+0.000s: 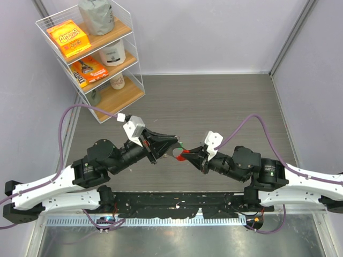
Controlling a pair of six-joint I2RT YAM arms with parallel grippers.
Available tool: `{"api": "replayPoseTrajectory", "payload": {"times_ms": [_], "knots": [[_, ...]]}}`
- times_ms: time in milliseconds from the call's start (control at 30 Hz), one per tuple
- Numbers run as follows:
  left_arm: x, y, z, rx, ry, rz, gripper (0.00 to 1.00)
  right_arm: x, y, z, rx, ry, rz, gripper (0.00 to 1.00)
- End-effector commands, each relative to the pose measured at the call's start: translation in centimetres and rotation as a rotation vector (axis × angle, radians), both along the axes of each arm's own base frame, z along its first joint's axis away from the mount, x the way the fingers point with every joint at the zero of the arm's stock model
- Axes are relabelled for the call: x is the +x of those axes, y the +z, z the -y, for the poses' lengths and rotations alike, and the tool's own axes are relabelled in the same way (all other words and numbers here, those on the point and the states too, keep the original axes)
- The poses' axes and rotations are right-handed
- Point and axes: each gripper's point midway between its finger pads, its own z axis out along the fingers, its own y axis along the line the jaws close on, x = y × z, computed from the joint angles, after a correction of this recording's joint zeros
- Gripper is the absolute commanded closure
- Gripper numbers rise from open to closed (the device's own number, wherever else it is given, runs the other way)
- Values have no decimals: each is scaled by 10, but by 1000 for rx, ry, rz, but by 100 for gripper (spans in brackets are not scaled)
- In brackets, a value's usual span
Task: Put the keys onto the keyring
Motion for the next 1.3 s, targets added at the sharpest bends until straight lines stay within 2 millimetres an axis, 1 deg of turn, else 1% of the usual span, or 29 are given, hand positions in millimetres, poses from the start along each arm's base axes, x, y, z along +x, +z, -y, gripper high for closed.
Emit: {"api": "replayPoseTrajectory", "payload": {"times_ms": [0,67,133,167,200,267,400,433,467,500,567,600,633,667,700,733,767,800,833,867,900,933,1067,1100,1133,1167,1200,1233,1267], "knots": [[14,16,-19,-82,108,-1,77,8,22,-2,57,-41,41,95],[18,13,-27,-86,147,-9,62,14,19,-2,41,-66,35,95],[21,10,-35,-82,176,-14,51,18,16,-3,28,-78,24,95],[22,10,-39,-84,191,-15,48,20,13,-3,16,-86,20,95],[23,9,-44,-87,207,-16,46,24,14,-1,19,-100,11,94],[27,5,-54,-87,249,-23,44,31,12,1,8,-114,-4,95],[31,-1,-73,-109,306,-36,44,47,3,6,-20,-138,-82,94],[31,-3,-77,-114,315,-39,44,45,-1,3,-28,-111,-113,95],[31,-3,-82,-130,322,-45,43,54,-3,7,-30,-134,-129,95],[31,-5,-85,-136,328,-49,44,58,-6,7,-30,-138,-163,95],[31,-16,-90,-118,340,-62,44,66,-12,8,-40,-147,-203,95],[31,-21,-91,-112,341,-66,43,69,-19,8,-57,-154,-228,94],[31,-24,-93,-112,346,-72,43,73,-18,9,-52,-160,-248,95],[31,-26,-96,-115,350,-76,44,77,-26,9,-76,-170,-269,95],[30,-31,-96,-110,350,-84,44,81,-25,10,-66,-168,-297,94],[30,-33,-98,-111,353,-88,43,86,-31,11,-84,-179,-326,95],[30,-35,-99,-113,353,-95,44,91,-27,13,-73,-175,-360,94],[30,-39,-100,-111,354,-101,44,97,-39,16,-107,-197,-412,95],[29,-41,-101,-116,352,-106,44,105,-30,20,-92,-205,-424,94],[29,-44,-102,-118,352,-110,44,108,-44,21,-137,-207,-472,94],[28,-45,-103,-120,351,-114,44,115,-36,23,-130,-205,-484,95],[28,-47,-103,-120,351,-115,44,115,-38,20,-168,-179,-514,94],[26,-48,-109,-130,352,-117,44,129,-52,31,-327,-193,-573,95],[26,-47,-110,-135,350,-117,44,131,-58,31,-350,-194,-586,95],[25,-47,-111,-135,349,-117,44,134,-57,34,-355,-191,-587,94],[24,-46,-112,-142,347,-117,44,139,-62,34,-369,-193,-605,95],[24,-48,-111,-140,343,-118,44,142,-62,37,-373,-203,-608,95],[24,-47,-112,-149,342,-120,44,147,-67,38,-387,-214,-619,95],[23,-48,-111,-147,334,-122,44,152,-71,43,-405,-235,-621,95]]}}
